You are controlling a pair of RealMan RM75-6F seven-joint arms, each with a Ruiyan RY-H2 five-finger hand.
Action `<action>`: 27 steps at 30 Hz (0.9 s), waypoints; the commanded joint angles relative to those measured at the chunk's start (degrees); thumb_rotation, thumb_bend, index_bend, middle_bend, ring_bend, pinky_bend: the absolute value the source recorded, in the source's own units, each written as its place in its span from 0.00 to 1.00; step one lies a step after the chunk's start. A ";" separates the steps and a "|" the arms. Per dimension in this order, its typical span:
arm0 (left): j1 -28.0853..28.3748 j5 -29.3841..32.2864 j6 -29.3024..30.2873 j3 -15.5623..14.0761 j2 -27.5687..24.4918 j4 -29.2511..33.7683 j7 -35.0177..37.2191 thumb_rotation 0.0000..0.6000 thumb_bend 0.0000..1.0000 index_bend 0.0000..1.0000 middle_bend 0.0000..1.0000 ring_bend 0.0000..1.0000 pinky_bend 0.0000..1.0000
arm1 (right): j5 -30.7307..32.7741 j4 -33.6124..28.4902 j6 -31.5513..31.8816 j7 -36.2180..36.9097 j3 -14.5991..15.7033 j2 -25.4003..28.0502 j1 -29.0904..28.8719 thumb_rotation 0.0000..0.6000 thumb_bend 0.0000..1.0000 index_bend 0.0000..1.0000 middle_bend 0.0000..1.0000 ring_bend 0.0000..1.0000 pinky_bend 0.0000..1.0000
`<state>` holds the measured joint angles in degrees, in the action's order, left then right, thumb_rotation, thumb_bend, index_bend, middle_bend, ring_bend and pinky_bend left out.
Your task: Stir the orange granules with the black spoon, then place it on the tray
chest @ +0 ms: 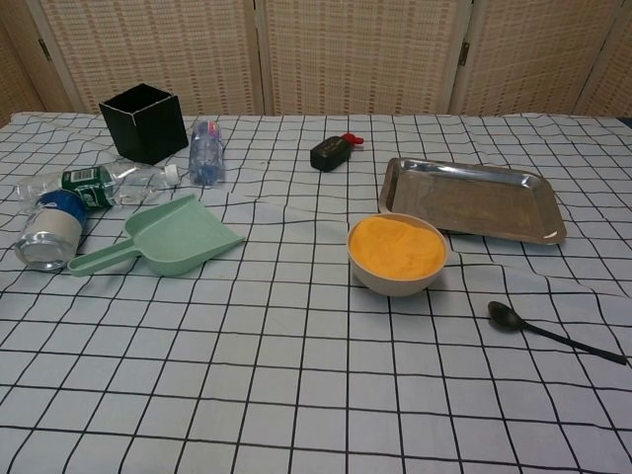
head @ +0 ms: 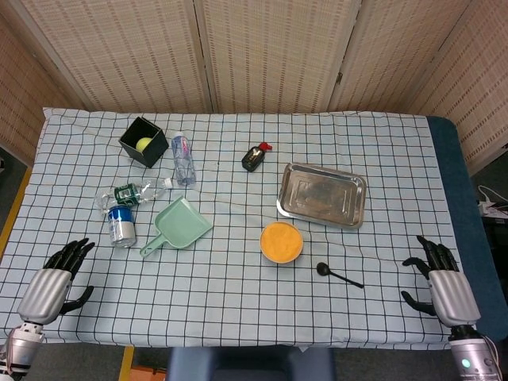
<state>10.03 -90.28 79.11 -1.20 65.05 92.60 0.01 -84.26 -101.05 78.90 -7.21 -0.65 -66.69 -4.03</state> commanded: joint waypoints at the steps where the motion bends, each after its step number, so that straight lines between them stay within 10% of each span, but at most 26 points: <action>1: 0.01 -1.01 0.35 -0.42 -0.82 0.20 1.71 1.00 0.37 0.00 0.00 0.00 0.17 | 4.26 -3.58 -3.86 -9.31 -1.83 -4.76 -3.13 1.00 0.17 0.50 0.00 0.00 0.00; 27: -0.76 -4.53 3.38 -1.86 -4.20 -0.86 11.59 1.00 0.37 0.00 0.00 0.00 0.17 | 20.67 4.72 -7.71 -31.13 -5.17 -24.20 -10.94 1.00 0.39 0.46 0.00 0.00 0.00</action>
<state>9.27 -94.81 82.48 -3.06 60.85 91.74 11.59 -63.70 -96.47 71.21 -38.40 -5.86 -90.75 -14.86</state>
